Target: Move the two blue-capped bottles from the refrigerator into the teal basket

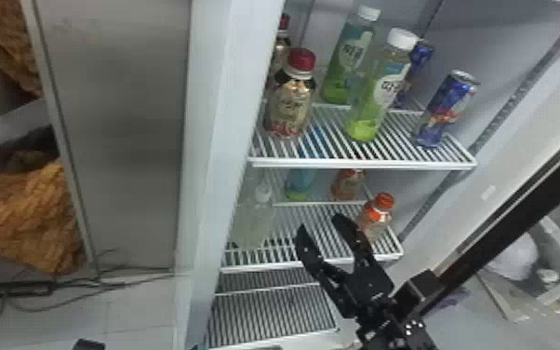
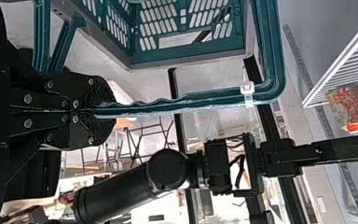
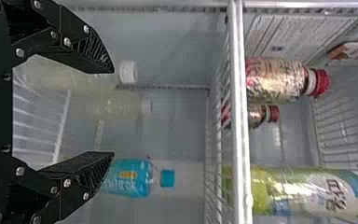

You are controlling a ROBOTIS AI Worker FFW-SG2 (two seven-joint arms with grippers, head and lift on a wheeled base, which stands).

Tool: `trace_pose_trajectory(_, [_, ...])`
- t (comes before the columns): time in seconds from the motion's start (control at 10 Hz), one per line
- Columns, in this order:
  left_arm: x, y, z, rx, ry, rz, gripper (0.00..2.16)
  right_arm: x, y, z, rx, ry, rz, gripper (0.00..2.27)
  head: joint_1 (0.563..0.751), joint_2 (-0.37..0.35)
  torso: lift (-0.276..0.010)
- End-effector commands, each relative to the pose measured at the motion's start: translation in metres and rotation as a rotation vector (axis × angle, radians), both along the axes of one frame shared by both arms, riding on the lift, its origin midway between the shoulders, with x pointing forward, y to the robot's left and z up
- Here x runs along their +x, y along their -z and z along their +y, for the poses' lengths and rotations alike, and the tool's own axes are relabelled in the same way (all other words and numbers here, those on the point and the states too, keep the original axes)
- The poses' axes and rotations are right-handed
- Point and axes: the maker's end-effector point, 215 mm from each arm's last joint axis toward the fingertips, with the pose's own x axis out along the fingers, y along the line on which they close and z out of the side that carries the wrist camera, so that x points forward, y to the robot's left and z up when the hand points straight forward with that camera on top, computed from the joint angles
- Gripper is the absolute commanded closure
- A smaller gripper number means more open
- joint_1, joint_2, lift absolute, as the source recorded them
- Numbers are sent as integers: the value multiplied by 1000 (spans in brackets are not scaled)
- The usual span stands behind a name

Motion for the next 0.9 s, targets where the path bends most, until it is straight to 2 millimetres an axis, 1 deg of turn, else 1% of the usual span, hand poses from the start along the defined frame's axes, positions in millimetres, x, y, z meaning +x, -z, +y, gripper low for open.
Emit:
trace_pose_trajectory(0.0, [0, 0, 0, 1, 1, -2, 1199, 7, -2, -7, -12, 33, -40, 421, 695, -350, -145])
trace_pose_trajectory(0.1, [0, -1, -1, -3, 3, -1, 1199, 12, 1, -14, -12, 57, -51, 410, 695, -350, -145])
trace_pose_trajectory(0.2, [0, 0, -1, -2, 2, 1, 1199, 17, 9, -21, -12, 78, -47, 391, 695, -350, -145])
trace_pose_trajectory(0.3, [-1, 0, -2, -3, 4, 1, 1199, 23, 11, -26, -12, 93, -55, 372, 695, -350, -145])
trace_pose_trajectory(0.8, [0, -1, -3, -3, 12, -2, 1199, 55, 28, -42, -23, 143, -47, 291, 695, -350, -145])
